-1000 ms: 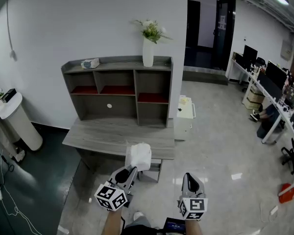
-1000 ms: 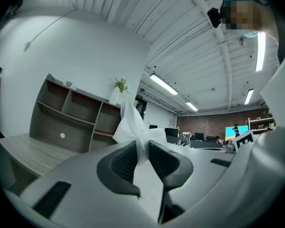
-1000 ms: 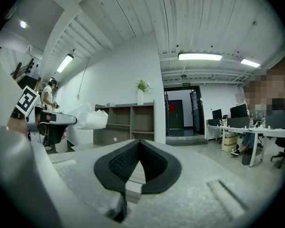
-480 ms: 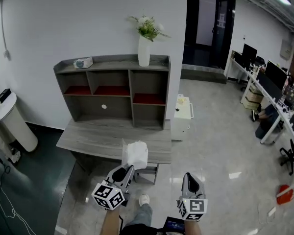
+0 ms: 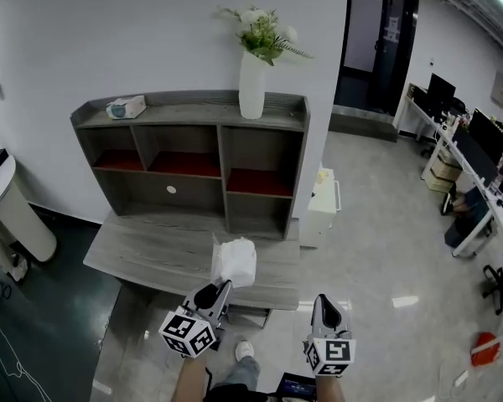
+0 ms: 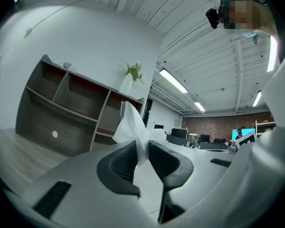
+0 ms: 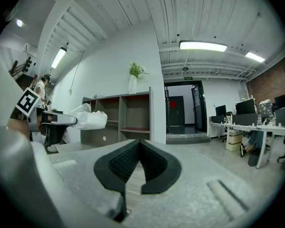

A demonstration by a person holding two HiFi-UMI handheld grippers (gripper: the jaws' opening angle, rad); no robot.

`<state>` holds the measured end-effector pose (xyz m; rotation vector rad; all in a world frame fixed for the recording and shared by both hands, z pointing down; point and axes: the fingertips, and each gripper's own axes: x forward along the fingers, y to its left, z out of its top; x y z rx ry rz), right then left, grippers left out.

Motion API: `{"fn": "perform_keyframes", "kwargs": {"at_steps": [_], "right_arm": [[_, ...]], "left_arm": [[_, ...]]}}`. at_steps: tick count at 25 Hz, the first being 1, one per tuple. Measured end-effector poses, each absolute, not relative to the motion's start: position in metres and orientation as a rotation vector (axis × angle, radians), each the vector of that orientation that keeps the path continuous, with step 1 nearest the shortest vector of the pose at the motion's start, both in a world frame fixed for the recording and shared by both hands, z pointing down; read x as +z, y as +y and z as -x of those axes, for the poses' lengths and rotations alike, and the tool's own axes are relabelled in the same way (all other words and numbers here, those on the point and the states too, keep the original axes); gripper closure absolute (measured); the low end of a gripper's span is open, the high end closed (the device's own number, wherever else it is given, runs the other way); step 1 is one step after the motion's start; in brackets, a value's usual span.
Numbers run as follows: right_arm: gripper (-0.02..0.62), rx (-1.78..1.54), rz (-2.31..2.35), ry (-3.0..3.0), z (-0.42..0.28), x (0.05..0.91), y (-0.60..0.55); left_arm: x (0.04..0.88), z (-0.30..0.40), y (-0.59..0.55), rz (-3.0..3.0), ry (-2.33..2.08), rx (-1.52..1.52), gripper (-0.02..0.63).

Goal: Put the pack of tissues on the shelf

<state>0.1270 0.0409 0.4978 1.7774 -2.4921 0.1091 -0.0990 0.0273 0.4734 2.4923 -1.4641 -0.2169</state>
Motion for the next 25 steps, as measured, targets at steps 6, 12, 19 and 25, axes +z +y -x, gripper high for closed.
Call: {"fn": "perform_keyframes", "kwargs": {"at_steps": [6,12,19,25], "right_arm": [[0.591,0.148,-1.778,-2.468,-0.112,0.497,-0.060],[0.592,0.206,-1.803,-2.427,-0.107,0.505,-0.134],[0.592,0.215,-1.838,-2.402,-0.100,0.511,-0.180],[0.592,0.232,-1.881,-2.369,-0.109,0.513,-0.187]], "left_arm": [[0.466,0.111,-0.079,-2.497,-1.432,-0.217,0.538],[0.464,0.116,-0.159,-2.540,-1.416,-0.198,0.538],[0.469,0.119,-0.210,-2.578,-1.365,-0.196,0.538],[0.468,0.118,-0.226,-2.597,-1.338,-0.201,0.538]]}}
